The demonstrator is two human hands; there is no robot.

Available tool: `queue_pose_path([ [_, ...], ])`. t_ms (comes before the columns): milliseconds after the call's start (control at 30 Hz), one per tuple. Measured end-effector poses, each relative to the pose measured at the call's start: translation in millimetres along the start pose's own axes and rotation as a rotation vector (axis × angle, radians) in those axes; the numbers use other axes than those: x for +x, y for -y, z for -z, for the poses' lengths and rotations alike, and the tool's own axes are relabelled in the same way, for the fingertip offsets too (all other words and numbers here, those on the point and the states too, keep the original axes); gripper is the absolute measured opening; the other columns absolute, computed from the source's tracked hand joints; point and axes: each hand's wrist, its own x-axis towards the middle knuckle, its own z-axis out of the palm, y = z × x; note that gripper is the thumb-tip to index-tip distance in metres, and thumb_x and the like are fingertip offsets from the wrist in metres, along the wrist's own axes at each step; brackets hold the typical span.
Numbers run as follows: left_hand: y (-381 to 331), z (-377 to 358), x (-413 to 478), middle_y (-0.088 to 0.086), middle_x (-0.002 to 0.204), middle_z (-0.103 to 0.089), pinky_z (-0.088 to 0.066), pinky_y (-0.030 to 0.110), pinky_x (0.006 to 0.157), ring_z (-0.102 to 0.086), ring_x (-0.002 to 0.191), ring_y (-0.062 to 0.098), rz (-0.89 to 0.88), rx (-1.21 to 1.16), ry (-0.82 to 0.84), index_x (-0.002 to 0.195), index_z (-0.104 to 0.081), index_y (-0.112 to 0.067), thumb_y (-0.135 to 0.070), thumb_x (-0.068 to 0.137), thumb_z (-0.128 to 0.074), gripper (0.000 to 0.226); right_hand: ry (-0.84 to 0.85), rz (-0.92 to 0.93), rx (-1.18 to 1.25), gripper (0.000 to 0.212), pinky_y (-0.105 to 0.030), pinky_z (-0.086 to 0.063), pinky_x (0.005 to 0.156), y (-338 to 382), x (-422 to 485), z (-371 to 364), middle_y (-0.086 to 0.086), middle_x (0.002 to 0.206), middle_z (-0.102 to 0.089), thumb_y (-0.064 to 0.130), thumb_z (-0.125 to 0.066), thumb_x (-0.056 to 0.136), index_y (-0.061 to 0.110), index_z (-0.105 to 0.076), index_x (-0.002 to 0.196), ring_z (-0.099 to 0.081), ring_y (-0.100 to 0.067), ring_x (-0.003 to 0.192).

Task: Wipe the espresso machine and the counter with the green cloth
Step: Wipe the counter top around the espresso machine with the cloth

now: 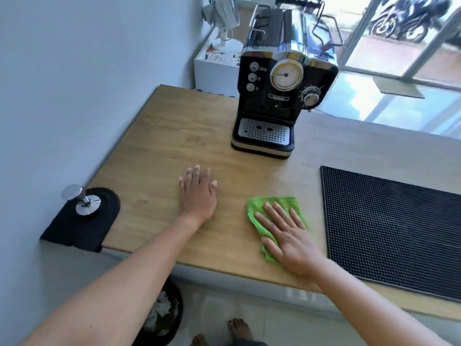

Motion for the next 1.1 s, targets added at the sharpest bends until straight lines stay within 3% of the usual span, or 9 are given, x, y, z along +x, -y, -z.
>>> queue_pose_path([
  [133, -35.3, -20.3, 1.9, 0.007, 0.162, -0.005, 0.003, 0.045, 0.12, 0.002, 0.149, 0.025, -0.115, 0.011, 0.051, 0.153, -0.017, -0.02, -0.037, 0.103, -0.021, 0.053, 0.001, -0.48, 0.097, 0.068, -0.046, 0.01, 0.12, -25.4, 59.1, 11.0, 0.005, 0.163, 0.013, 0.063, -0.01, 0.093, 0.037, -0.001, 0.155, 0.016, -0.015, 0.15],
  [200, -47.2, -27.9, 6.5, 0.008, 0.162, -0.008, -0.001, 0.047, 0.12, -0.001, 0.149, 0.026, -0.134, 0.038, 0.063, 0.152, -0.019, -0.02, -0.036, 0.102, -0.023, 0.053, 0.016, -0.422, 0.113, 0.066, -0.048, 0.013, 0.119, -1.1, 69.0, 10.1, 0.003, 0.164, 0.014, 0.059, -0.014, 0.096, 0.034, 0.001, 0.156, 0.019, -0.017, 0.149],
  [267, -50.4, -31.6, 14.0, 0.009, 0.161, -0.01, -0.005, 0.048, 0.12, -0.001, 0.149, 0.027, -0.139, 0.077, 0.062, 0.152, -0.02, -0.019, -0.035, 0.102, -0.023, 0.052, 0.017, -0.191, 0.11, 0.065, -0.047, 0.013, 0.119, 33.7, 46.8, 6.2, 0.003, 0.164, 0.012, 0.057, -0.017, 0.097, 0.035, 0.001, 0.156, 0.02, -0.017, 0.149],
  [367, -45.0, -32.9, 26.8, 0.01, 0.161, -0.013, -0.008, 0.051, 0.119, -0.004, 0.149, 0.029, -0.136, 0.141, 0.039, 0.151, -0.023, -0.018, -0.035, 0.101, -0.025, 0.052, -0.009, 0.075, 0.078, 0.065, -0.045, 0.006, 0.119, 52.5, -19.1, -7.0, 0.003, 0.165, -0.002, 0.057, -0.028, 0.096, 0.035, -0.011, 0.156, 0.006, -0.018, 0.151],
  [467, -35.6, -34.7, 29.0, 0.009, 0.161, -0.011, -0.007, 0.051, 0.119, -0.002, 0.149, 0.028, -0.146, 0.222, 0.032, 0.152, -0.019, -0.019, -0.038, 0.101, -0.023, 0.055, -0.055, -0.079, 0.035, 0.064, -0.046, -0.005, 0.117, 17.3, -47.7, -14.1, 0.004, 0.163, -0.012, 0.058, -0.031, 0.095, 0.036, -0.021, 0.154, -0.01, -0.02, 0.151],
  [667, -30.5, -40.4, 25.9, 0.004, 0.162, -0.007, -0.004, 0.046, 0.121, 0.001, 0.15, 0.022, -0.162, 0.238, -0.026, 0.153, -0.015, -0.024, -0.04, 0.1, -0.017, 0.056, -0.009, -0.601, 0.17, 0.067, -0.047, 0.012, 0.119, -19.3, 64.1, 10.6, -0.001, 0.162, 0.019, 0.055, -0.014, 0.098, 0.027, 0.005, 0.156, 0.022, -0.019, 0.148],
  [800, -29.5, -41.4, 25.9, 0.002, 0.162, -0.012, -0.005, 0.044, 0.121, -0.003, 0.149, 0.019, -0.163, 0.222, -0.049, 0.152, -0.021, -0.025, -0.037, 0.101, -0.023, 0.052, 0.021, -0.393, 0.155, 0.067, -0.048, 0.01, 0.12, 16.3, 101.8, 15.0, -0.002, 0.163, 0.017, 0.055, -0.013, 0.097, 0.027, 0.006, 0.156, 0.021, -0.02, 0.148],
  [933, -30.1, -43.1, 26.2, 0.002, 0.161, -0.016, -0.006, 0.044, 0.121, -0.006, 0.149, 0.02, -0.165, 0.207, -0.068, 0.151, -0.025, -0.025, -0.035, 0.1, -0.027, 0.052, 0.014, -0.042, 0.141, 0.065, -0.044, 0.006, 0.12, 29.1, 34.9, 5.9, 0.007, 0.164, 0.011, 0.059, -0.02, 0.096, 0.039, -0.002, 0.155, 0.02, -0.012, 0.148],
  [1100, -31.7, -43.0, 25.8, 0.001, 0.162, -0.01, -0.002, 0.043, 0.121, 0.0, 0.15, 0.019, -0.166, 0.196, -0.065, 0.153, -0.019, -0.026, -0.036, 0.1, -0.022, 0.054, 0.041, -0.385, 0.085, 0.065, -0.049, 0.007, 0.119, -51.7, 31.6, 17.4, -0.003, 0.161, 0.023, 0.079, -0.016, 0.085, 0.063, 0.003, 0.144, 0.026, -0.019, 0.147],
])
